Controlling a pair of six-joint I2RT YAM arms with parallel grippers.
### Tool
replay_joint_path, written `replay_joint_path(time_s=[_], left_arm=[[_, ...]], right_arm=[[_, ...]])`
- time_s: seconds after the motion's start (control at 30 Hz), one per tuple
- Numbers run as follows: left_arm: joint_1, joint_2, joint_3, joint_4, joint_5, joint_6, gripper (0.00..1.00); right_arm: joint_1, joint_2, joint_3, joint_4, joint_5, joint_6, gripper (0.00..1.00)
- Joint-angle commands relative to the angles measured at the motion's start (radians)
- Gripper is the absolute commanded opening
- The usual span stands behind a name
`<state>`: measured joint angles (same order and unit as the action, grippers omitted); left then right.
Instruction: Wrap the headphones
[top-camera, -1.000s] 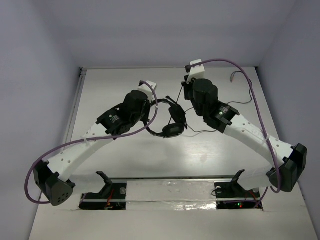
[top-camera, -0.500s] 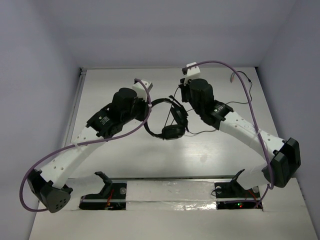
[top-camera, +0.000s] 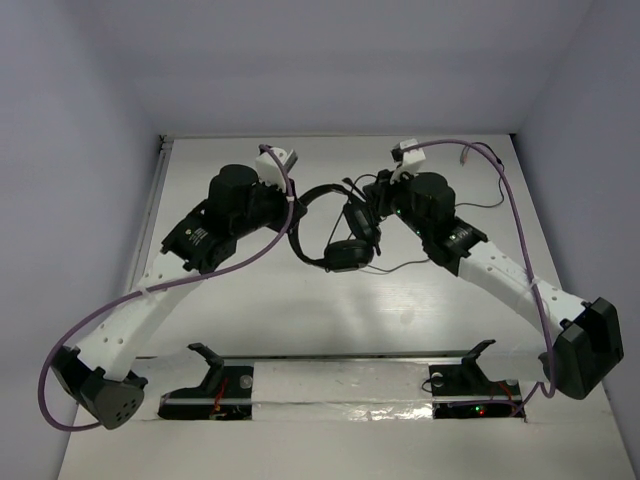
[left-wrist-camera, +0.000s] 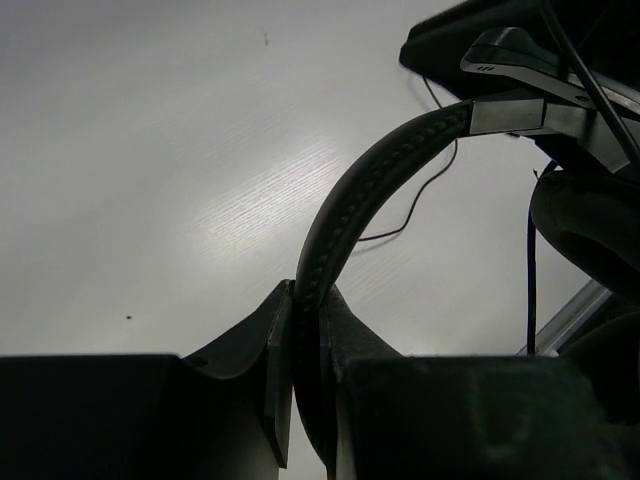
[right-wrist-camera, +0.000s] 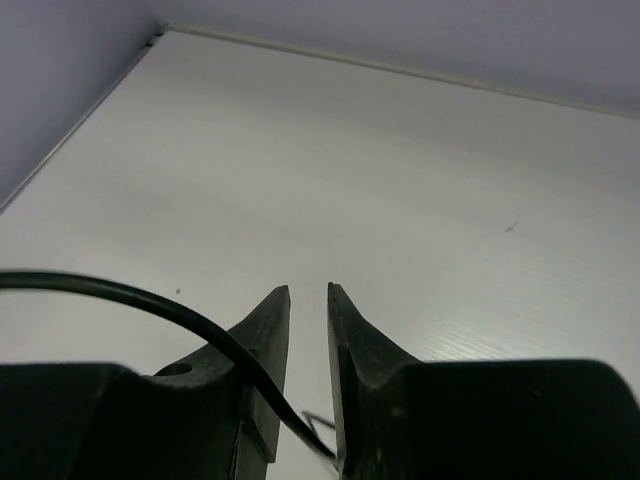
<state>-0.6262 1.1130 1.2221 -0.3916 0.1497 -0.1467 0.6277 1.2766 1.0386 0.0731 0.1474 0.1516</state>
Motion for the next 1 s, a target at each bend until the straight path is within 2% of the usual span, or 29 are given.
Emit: replay_joint_path(time_s=[0.0,0.17,0.47,0.57,0.7,0.97], left_arm=[[0.025,-0.047,0.079,0.094,0.085,-0.040,0.00],[0.046,-0.054,0.117,0.099,0.126,-0.059,0.00],[0.046,-0.025,0.240,0.068,0.134,-0.076,0.00],[0.046,-0.001,0.316,0.047,0.123,-0.088,0.00],[0.046,0.044,0.408,0.031,0.131,-0.114,0.00],[0.086,0.133,0.580,0.013,0.116,-0.154,0.00]], right_arm=[[-0.026,-0.037,-0.055,0.172,-0.235,0.043,0.28],[-0.086,-0.046,-0.144,0.365,-0.493,0.109,0.29],[-0.086,0.070,-0.187,0.634,-0.745,0.250,0.30],[-0.086,0.119,-0.203,0.717,-0.766,0.310,0.31],[-0.086,0.188,-0.190,0.758,-0.787,0.344,0.35],[-0.075,0.302,-0.219,0.837,-0.810,0.393,0.37]])
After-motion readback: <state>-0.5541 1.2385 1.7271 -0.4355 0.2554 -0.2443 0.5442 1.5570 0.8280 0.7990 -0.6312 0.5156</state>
